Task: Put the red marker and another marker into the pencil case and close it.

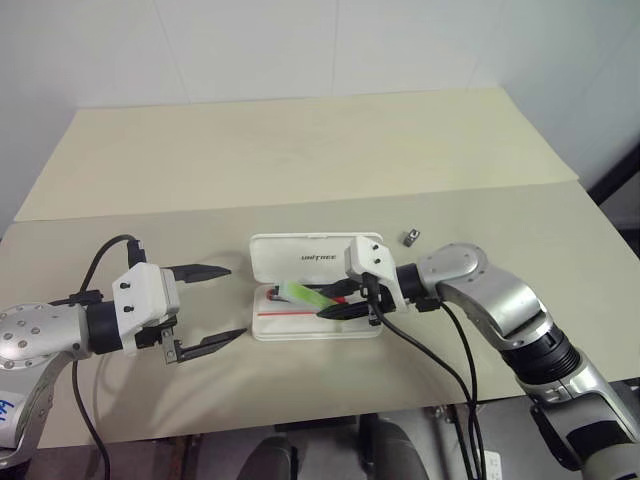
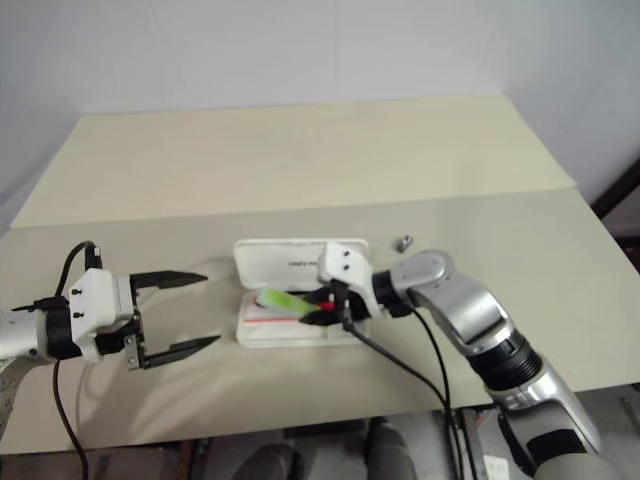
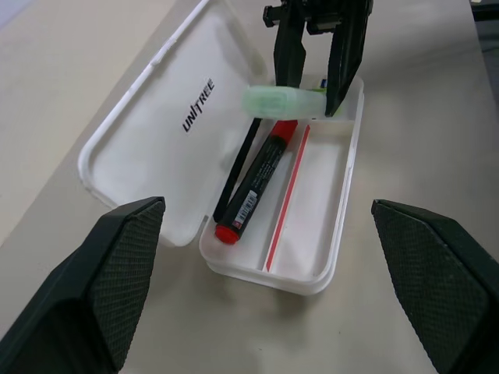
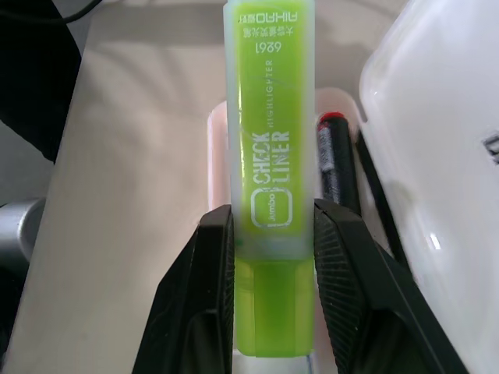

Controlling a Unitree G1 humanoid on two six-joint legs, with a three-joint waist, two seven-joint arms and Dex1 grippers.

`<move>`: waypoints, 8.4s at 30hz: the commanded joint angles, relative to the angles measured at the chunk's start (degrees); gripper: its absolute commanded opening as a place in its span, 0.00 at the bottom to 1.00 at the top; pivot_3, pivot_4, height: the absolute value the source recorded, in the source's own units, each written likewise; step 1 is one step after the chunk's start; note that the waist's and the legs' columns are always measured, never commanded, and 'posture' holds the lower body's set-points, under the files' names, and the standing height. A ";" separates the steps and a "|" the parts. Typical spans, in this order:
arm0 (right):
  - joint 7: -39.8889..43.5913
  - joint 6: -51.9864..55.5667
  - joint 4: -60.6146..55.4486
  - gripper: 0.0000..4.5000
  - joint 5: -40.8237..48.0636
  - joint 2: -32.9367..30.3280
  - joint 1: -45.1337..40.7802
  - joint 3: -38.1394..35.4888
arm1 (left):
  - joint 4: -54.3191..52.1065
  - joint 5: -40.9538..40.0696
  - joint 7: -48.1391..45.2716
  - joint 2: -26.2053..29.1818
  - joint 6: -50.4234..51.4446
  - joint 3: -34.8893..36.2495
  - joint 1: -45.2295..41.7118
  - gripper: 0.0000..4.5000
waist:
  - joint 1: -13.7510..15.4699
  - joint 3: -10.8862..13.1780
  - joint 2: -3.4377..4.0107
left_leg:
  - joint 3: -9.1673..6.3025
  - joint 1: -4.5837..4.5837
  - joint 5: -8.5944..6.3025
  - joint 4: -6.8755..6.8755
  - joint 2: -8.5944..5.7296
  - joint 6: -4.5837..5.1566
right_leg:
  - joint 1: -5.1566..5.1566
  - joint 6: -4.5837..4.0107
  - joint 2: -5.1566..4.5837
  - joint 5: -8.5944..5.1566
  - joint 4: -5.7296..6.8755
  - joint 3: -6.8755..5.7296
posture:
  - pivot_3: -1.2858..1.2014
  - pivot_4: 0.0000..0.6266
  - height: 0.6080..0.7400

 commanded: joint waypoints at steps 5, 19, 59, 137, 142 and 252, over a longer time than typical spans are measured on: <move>0.25 2.05 -0.68 0.24 -1.85 0.56 -2.19 2.02 | 0.77 -0.31 -0.32 0.80 -1.28 0.15 -0.74 1.00 | -0.43 0.00 0.00 | 0.06 0.01 0.00 0.01 0.00 0.00 | -0.03 0.00 0.00 0.00 0.03 0.00 | 0.52 0.24 1.00; 1.95 0.80 2.01 0.24 -4.17 3.55 -5.32 4.55 | -0.48 -0.06 0.59 0.36 -1.30 -0.33 0.25 1.00 | -0.50 0.00 0.00 | 0.12 0.00 -0.01 0.00 0.04 -0.03 | -0.11 -0.02 0.01 -0.01 0.08 0.00 | 0.52 0.24 1.00; 14.33 19.49 -8.24 1.00 14.90 -16.12 -2.82 -12.01 | 4.50 0.96 -0.14 0.24 -3.96 -5.25 -5.39 1.00 | -0.22 0.00 -0.01 | 0.18 -0.05 -0.10 -0.05 0.10 -0.02 | -0.17 -0.08 0.02 -0.04 0.04 -0.18 | 0.52 0.24 1.00; -16.25 -12.33 44.03 1.00 -14.07 1.89 -8.32 -18.12 | -0.17 1.18 14.81 -8.73 11.09 -19.48 -25.04 1.00 | -0.55 -0.03 -0.05 | 1.23 0.04 -0.24 0.44 0.61 -0.20 | -0.19 -0.26 0.51 0.21 0.16 0.08 | 0.52 0.24 1.00; -16.93 -12.36 43.89 1.00 -14.00 2.76 -7.73 -18.64 | -0.19 1.05 14.56 -8.54 11.76 -19.29 -25.56 1.00 | -0.56 -0.03 -0.05 | 1.23 0.04 -0.24 0.44 0.60 -0.20 | -0.19 -0.26 0.51 0.21 0.16 0.09 | 0.52 0.24 1.00; 2.76 -0.92 2.60 0.10 5.85 -5.99 8.88 -10.80 | -2.17 1.99 7.69 -2.30 5.63 -15.89 -11.84 1.00 | -0.27 -0.04 -0.07 | 1.37 0.06 -0.33 0.50 0.63 -0.05 | -0.16 -0.23 0.54 0.31 0.06 0.19 | 0.52 0.24 1.00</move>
